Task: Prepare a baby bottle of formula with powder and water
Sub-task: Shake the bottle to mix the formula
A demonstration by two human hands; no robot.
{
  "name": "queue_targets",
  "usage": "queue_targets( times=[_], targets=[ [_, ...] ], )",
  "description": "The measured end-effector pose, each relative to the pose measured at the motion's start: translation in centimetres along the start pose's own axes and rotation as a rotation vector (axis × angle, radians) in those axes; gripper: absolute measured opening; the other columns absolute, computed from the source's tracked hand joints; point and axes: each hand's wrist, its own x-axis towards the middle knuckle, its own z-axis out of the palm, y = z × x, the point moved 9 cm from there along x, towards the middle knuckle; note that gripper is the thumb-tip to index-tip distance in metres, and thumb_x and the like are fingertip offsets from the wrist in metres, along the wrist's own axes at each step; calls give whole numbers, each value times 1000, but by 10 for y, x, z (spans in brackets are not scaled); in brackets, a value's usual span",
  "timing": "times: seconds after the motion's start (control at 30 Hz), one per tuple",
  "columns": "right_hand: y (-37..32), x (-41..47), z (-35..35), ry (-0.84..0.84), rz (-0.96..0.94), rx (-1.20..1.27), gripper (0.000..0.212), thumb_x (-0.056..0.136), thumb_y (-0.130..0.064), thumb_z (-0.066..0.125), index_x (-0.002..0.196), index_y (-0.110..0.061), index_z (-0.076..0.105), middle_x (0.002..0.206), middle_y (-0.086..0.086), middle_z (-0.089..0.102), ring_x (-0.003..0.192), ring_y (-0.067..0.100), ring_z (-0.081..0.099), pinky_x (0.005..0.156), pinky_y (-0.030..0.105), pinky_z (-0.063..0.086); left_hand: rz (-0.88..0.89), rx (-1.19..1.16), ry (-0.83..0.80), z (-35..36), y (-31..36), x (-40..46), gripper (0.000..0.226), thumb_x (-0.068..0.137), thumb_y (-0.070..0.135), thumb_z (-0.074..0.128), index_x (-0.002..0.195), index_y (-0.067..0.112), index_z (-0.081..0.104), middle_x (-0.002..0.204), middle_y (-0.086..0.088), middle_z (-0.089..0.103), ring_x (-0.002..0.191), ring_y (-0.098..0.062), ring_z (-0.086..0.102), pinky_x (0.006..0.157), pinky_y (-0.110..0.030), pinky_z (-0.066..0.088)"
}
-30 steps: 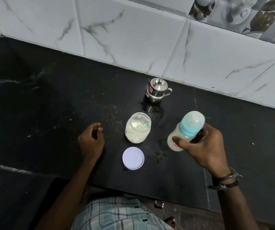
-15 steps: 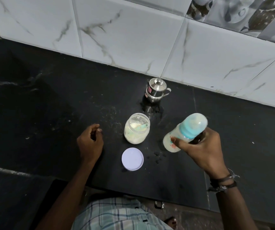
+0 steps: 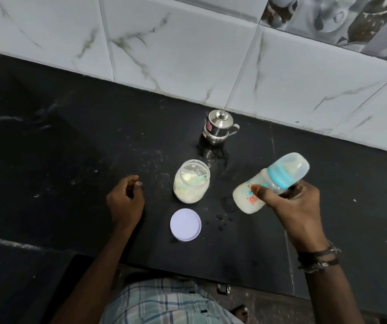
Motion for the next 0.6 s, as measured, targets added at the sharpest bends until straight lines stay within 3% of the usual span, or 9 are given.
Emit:
queue_targets(
  times=[0.27,0.37,0.47,0.6],
  targets=[
    [-7,-1,-2,-8,11,72,37,64,-14,88,93,-28,71,85,-13,76,83,6,74,70,22,59,-8,0,-2,0,1,0,18,92,4,64,108,9,70,92,-4,72,83,-12,68,75,-9,50],
    [-5,-1,-5,2,39,99,32,66,-9,86,93,-20,73,88,-5,78,85,14,75,74,28,62,-7,-11,-5,1,1,0,19,92,3,64,108,10,70,90,-2,72,83,-11,68,75,-7,50],
    [-10,-2,-6,22,8,23,36,61,-25,89,93,-27,71,81,-13,75,77,9,73,68,25,60,-14,-8,-1,0,-1,0,19,92,4,64,108,10,70,90,-2,71,82,-10,68,74,-6,49],
    [-12,-4,-1,-18,29,38,36,61,-25,88,94,-25,73,84,-11,77,80,10,75,69,26,60,-23,-7,-3,2,-3,0,19,92,5,64,109,12,70,90,0,71,81,-6,67,74,-3,47]
  ],
)
